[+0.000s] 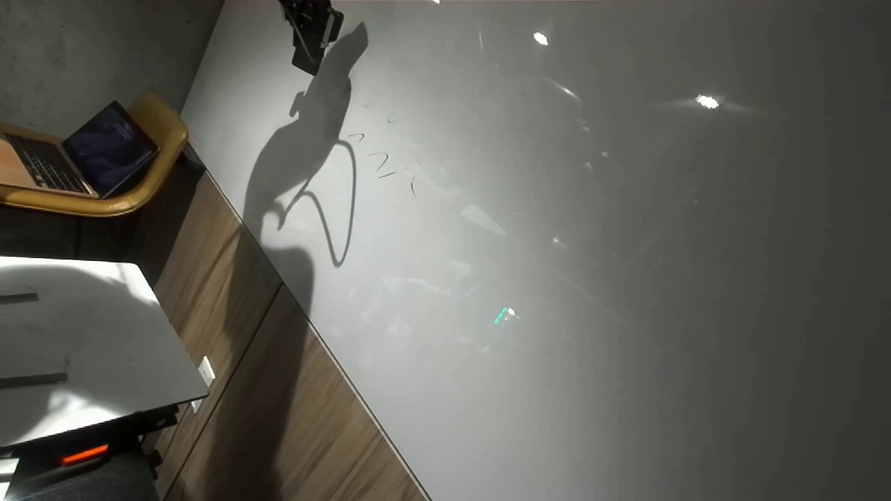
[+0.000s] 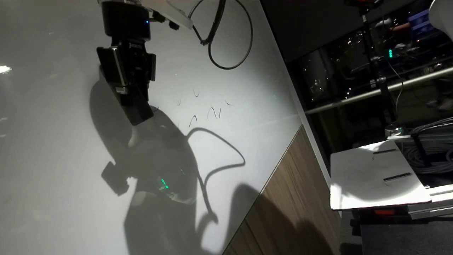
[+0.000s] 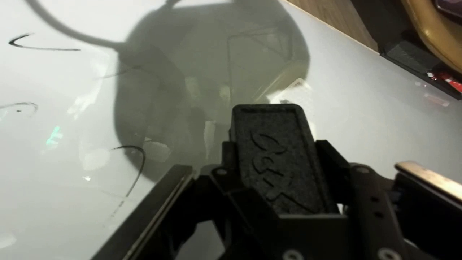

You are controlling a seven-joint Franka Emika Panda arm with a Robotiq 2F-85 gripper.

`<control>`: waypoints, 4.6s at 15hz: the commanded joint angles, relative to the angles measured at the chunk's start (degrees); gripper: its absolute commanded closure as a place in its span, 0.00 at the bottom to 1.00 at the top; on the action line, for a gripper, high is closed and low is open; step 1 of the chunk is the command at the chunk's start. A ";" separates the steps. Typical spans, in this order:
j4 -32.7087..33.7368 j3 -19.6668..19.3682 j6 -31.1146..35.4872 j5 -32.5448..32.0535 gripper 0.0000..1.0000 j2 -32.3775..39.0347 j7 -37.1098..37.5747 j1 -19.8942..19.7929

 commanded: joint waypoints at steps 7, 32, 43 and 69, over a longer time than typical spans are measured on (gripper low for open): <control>4.61 -4.25 -1.24 -1.31 0.68 3.58 -1.39 -2.08; 1.50 -15.35 -7.19 4.62 0.68 1.07 -11.27 -16.48; -1.22 -17.97 -6.17 5.27 0.68 0.97 -12.97 -19.79; -9.70 -15.05 2.83 8.51 0.68 -1.22 -9.32 -17.13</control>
